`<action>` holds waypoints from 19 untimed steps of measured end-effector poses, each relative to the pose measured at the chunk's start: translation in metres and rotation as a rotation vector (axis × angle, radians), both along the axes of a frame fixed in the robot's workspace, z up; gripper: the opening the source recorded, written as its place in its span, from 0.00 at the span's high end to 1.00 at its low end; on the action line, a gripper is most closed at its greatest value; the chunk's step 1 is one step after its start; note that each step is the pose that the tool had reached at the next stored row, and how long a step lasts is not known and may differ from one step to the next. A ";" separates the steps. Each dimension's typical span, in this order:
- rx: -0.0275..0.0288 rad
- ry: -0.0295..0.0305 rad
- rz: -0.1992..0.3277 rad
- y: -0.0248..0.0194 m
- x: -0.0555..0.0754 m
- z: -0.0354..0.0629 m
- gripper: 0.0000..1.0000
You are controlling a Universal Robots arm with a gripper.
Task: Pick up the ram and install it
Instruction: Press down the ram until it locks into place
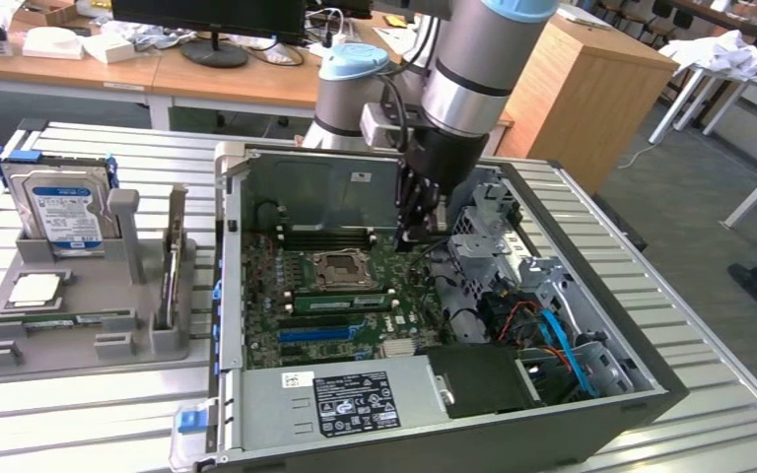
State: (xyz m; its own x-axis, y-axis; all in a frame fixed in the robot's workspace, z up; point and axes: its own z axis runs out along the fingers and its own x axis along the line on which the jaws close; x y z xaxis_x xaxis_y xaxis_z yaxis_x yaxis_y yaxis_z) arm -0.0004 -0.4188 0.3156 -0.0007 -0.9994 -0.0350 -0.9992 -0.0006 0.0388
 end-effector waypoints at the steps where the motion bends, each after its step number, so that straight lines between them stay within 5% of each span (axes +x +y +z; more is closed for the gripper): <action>1: 0.0000 0.0000 0.000 0.0000 0.001 0.0000 0.90; 19: -0.0001 0.0001 0.000 0.0000 0.001 -0.0205 0.90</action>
